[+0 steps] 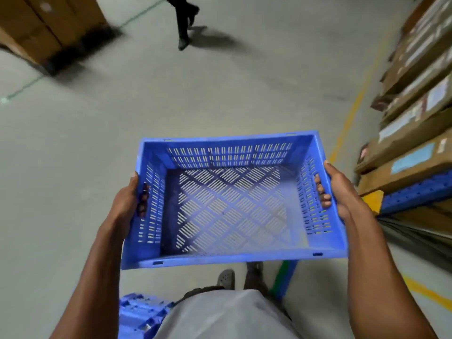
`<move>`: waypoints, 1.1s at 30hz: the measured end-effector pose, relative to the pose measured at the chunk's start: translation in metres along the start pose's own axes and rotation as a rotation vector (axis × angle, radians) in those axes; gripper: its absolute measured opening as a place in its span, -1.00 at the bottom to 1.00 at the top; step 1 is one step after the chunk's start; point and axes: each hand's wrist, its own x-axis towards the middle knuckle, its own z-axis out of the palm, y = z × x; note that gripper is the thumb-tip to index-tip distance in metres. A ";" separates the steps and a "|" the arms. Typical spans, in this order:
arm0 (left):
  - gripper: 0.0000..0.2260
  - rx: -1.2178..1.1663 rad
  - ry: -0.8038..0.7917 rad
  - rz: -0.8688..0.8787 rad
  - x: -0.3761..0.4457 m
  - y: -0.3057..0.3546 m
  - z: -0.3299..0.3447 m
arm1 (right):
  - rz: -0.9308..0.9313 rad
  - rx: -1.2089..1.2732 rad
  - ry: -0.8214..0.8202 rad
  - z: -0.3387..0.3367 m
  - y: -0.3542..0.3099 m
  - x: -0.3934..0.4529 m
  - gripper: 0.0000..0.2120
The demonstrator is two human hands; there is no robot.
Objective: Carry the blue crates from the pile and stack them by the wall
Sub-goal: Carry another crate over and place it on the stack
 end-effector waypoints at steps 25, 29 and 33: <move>-0.49 0.786 -1.162 0.319 -0.336 -0.118 0.478 | 0.022 1.053 0.964 -0.296 0.444 -0.476 -0.51; -0.48 0.901 -1.239 0.371 -0.433 -0.191 0.534 | 0.071 1.127 1.092 -0.334 0.506 -0.539 -0.51; -0.49 0.989 -1.298 0.345 -0.520 -0.255 0.580 | 0.113 1.144 1.205 -0.382 0.565 -0.589 -0.48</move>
